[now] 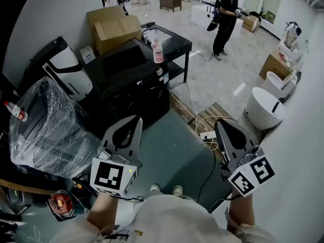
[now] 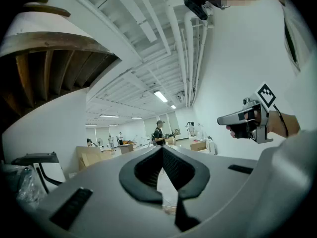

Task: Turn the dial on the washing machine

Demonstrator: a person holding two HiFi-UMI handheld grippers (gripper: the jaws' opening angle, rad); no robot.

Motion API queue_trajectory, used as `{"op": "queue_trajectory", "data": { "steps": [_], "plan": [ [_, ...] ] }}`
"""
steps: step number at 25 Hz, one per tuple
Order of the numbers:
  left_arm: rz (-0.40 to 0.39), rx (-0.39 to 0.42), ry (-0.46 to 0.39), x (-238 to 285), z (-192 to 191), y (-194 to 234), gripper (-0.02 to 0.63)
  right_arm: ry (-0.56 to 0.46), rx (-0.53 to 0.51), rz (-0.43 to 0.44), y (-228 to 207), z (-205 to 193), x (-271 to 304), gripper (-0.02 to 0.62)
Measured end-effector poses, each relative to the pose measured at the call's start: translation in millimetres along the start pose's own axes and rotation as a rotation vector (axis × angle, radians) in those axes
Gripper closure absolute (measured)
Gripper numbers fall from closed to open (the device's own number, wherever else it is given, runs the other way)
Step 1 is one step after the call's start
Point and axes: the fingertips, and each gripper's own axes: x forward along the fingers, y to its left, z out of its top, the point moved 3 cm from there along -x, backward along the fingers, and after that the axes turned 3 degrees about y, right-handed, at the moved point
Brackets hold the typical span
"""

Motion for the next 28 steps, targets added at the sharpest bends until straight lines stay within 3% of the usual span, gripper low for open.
{"op": "queue_trajectory", "data": {
  "steps": [11, 16, 24, 25, 27, 28],
  "plan": [
    [0.023, 0.008, 0.027, 7.8, 3.4, -5.7, 0.588, -0.002, 0.027, -0.001, -14.2, -5.0, -4.3, 0.568],
    [0.032, 0.05, 0.037, 17.0, 4.4, -16.9, 0.588, 0.007, 0.048, -0.016, -27.8, -11.3, -13.6, 0.568],
    [0.032, 0.025, 0.032, 35.6, 5.3, -39.0, 0.588, -0.003, 0.085, -0.058, -51.0, -21.1, -27.5, 0.567],
    [0.034, 0.031, 0.034, 38.4, 4.3, -38.2, 0.588, -0.005, 0.084, -0.065, -53.6, -20.2, -26.4, 0.552],
    [0.042, 0.026, 0.033, 45.7, 6.0, -37.0, 0.588, -0.011, 0.086, -0.072, -59.8, -18.5, -23.3, 0.354],
    [0.046, 0.025, 0.032, 49.4, 6.7, -36.6, 0.588, -0.015, 0.087, -0.084, -64.3, -18.0, -22.5, 0.322]
  ]
}}
